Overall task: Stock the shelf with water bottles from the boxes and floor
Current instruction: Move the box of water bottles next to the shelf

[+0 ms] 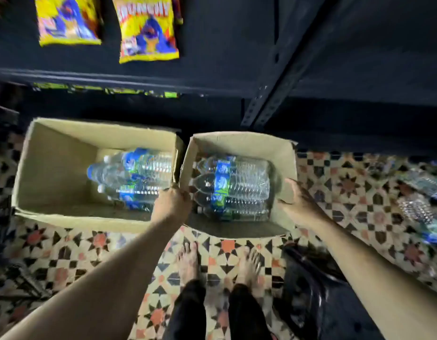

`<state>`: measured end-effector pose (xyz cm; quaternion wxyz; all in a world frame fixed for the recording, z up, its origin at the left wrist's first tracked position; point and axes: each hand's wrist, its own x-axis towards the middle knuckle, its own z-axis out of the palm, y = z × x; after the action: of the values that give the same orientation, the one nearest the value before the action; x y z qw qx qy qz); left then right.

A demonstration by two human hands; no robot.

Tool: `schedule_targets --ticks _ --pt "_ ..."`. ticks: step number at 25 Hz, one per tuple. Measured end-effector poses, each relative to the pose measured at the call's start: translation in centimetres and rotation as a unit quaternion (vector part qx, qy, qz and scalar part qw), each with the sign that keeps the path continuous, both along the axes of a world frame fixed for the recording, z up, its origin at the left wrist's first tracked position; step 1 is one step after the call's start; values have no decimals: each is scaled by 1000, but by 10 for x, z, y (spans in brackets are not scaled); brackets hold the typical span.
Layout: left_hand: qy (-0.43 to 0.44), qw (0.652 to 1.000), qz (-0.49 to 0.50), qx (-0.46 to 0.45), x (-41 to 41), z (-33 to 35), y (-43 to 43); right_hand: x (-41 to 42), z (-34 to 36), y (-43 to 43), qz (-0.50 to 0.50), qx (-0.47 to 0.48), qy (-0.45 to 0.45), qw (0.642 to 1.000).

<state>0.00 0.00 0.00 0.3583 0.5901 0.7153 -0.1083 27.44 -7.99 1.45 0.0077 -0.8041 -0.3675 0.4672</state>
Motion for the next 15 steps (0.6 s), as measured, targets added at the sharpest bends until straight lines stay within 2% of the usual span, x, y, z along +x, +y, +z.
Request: schedule_targets --ticks 4,7,9,13,15 --pt "85 995 47 -18 -2 -37 -15 -9 -53 -21 -77 0 -8 997" --pt "72 990 121 10 6 -51 -22 -11 -83 -29 -167 29 -31 985" --pt "34 984 175 9 17 -60 -30 -8 -93 -31 -215 20 -54 975" --pt "31 980 191 -39 16 -86 -28 -2 -112 -29 -279 29 -77 957" --pt "-39 972 225 -63 8 -89 -13 5 -119 -27 -279 15 -91 956"
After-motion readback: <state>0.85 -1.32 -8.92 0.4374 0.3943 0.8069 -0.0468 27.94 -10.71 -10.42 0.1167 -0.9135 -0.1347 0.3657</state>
